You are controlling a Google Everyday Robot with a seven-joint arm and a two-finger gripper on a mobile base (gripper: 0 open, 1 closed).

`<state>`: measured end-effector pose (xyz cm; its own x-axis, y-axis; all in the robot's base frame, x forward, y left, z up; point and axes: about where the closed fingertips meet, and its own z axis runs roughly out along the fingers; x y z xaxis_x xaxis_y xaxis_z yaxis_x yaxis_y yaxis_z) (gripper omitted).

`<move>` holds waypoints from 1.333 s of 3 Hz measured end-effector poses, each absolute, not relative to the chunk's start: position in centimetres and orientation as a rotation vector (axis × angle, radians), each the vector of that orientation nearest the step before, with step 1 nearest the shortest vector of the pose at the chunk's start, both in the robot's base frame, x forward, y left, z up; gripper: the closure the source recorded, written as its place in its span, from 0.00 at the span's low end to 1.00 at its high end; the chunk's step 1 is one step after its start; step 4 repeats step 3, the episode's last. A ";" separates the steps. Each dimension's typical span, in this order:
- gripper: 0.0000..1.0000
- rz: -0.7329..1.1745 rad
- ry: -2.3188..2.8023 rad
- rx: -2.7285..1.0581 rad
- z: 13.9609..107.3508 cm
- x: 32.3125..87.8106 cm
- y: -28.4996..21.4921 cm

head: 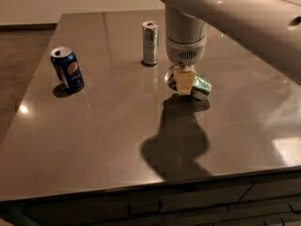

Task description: Knock green can over

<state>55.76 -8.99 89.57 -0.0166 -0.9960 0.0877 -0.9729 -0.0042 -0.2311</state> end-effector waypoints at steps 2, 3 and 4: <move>0.00 -0.347 2.133 -2.121 89.6 56.0 -8.8; 0.00 -0.347 2.133 -2.120 89.6 56.0 -8.8; 0.00 -0.347 2.133 -2.120 89.6 56.0 -8.8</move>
Offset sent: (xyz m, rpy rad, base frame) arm 0.0013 0.0008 0.0000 0.0043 -0.0052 0.0006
